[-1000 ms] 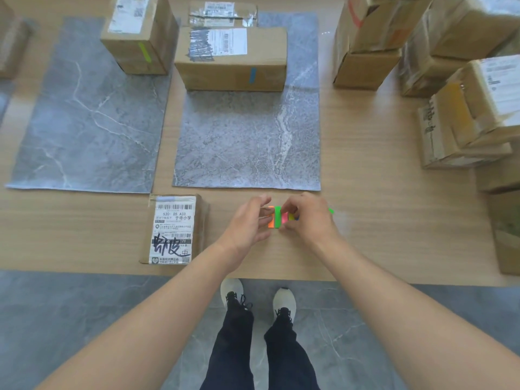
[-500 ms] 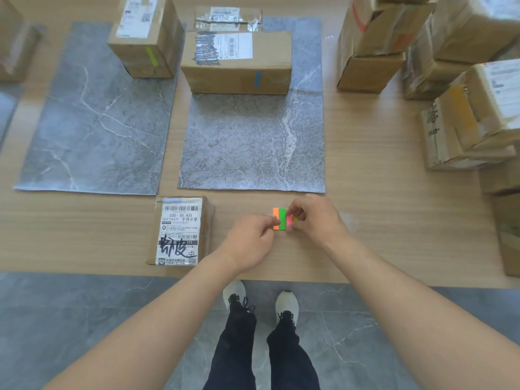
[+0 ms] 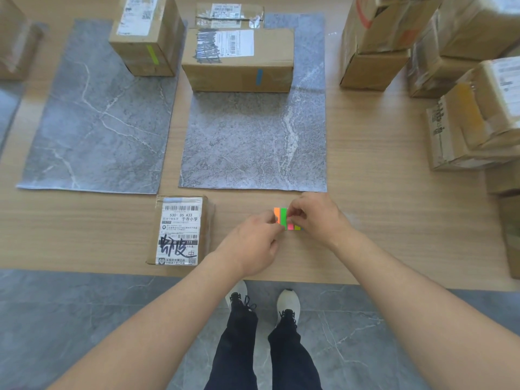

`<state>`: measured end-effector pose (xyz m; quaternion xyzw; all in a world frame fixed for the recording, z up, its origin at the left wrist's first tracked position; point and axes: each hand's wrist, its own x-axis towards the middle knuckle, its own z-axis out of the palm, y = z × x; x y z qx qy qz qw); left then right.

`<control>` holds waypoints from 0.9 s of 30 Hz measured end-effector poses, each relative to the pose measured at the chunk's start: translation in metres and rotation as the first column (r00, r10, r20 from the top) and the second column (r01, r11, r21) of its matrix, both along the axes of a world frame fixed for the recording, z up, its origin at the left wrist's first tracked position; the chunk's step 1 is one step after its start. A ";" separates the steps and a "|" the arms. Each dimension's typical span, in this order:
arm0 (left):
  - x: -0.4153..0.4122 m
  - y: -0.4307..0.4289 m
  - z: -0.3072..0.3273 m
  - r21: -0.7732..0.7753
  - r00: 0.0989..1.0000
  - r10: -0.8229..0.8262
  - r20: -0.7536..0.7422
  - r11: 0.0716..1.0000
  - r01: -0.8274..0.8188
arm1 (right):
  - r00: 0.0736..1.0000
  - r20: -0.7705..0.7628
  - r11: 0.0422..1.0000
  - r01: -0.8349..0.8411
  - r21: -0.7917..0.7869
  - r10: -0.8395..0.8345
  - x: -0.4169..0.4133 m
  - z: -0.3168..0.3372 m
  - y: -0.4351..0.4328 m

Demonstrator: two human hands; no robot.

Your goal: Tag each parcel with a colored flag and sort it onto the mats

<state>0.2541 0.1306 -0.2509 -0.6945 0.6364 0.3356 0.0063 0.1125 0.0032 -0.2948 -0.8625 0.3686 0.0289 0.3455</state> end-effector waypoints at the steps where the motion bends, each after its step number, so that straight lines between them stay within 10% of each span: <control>1: -0.001 0.000 -0.001 -0.010 1.000 -0.024 0.019 1.000 0.024 | 0.999 0.018 0.998 -0.046 -0.039 0.047 -0.002 0.000 0.001; 16: -0.015 0.010 -0.012 -0.069 0.964 -0.099 0.245 0.991 0.119 | 0.981 0.136 0.990 0.137 0.026 -0.140 -0.013 -0.002 -0.004; 22: -0.018 0.012 -0.012 -0.062 0.962 -0.089 0.260 0.992 0.109 | 0.768 0.214 0.787 0.529 0.317 -0.603 -0.012 0.010 0.002; 27: -0.018 0.003 -0.008 -0.056 0.992 0.045 0.116 0.998 -0.039 | 0.652 0.349 0.730 0.509 0.457 -0.673 -0.015 0.029 0.007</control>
